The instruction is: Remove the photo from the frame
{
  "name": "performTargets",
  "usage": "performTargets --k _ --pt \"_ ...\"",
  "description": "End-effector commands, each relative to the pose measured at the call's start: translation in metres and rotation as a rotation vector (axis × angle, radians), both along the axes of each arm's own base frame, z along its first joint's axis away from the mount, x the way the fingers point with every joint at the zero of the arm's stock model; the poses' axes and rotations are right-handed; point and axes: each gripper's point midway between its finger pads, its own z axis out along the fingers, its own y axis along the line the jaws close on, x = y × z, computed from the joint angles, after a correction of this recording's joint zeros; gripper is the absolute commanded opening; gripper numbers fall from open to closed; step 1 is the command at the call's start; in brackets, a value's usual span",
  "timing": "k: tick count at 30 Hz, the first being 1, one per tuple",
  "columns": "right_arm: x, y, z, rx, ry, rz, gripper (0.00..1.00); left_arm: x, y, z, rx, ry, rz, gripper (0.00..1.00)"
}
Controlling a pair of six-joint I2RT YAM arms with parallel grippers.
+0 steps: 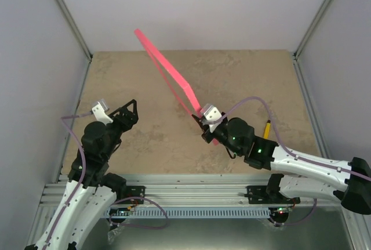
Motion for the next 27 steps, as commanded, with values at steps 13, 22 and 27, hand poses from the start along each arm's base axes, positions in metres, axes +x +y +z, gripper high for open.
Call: performTargets --k 13,22,27 --pt "0.001 -0.019 0.036 0.616 0.344 0.188 0.0 0.016 -0.016 -0.03 0.01 0.08 -0.05 0.91" --pt "0.037 -0.071 -0.038 0.941 0.581 -0.071 0.01 0.025 -0.028 -0.056 0.003 0.136 -0.092 0.91" --pt "0.047 -0.098 -0.081 1.107 0.683 -0.237 0.0 0.03 -0.032 -0.072 0.008 0.169 -0.1 0.91"
